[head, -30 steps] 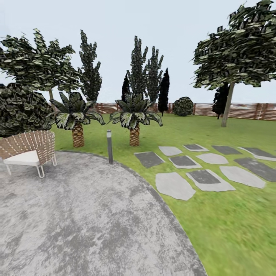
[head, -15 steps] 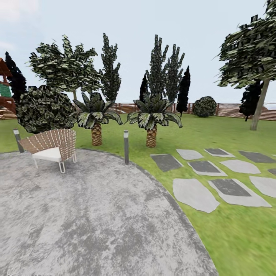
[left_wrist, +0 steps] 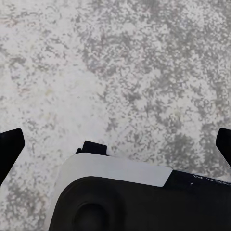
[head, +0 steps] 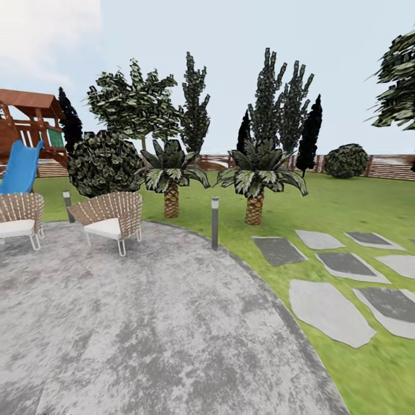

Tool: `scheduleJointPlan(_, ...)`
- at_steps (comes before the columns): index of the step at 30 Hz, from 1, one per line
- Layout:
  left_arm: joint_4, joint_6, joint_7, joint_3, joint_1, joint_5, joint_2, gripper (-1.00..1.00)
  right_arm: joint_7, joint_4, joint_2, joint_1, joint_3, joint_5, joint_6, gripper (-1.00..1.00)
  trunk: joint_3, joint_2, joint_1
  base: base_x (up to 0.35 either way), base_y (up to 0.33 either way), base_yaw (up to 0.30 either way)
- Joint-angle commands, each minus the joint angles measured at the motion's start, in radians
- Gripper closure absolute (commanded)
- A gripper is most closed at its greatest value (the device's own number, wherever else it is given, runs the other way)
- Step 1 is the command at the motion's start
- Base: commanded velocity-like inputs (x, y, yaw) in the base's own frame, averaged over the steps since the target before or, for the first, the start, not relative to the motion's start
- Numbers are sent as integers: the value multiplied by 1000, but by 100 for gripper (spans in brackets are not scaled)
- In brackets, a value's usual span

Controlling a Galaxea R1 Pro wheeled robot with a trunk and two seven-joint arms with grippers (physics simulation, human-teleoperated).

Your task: In the garden, pick up the pesticide atomizer on the floor and spray pesticide onto both trees until each tree trunk is fully covered.

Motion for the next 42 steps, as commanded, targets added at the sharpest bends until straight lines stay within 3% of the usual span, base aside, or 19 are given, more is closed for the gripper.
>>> scheduleJointPlan(1,2,-2,-9,4,-1,8,0,-100,5,-1,0,0,-8,2,-3,-100,-1,-1,0,237,0,293)
scheduleJointPlan(25,2,-3,-9,4,-1,8,0,-100,5,-1,0,0,-10,0,-3,-100,-1,-1,0,219,0,290)
scheduleJointPlan(42,2,-3,-9,4,-1,8,0,-100,5,-3,0,0,-10,0,-4,-100,-1,-1,0,200,0,81)
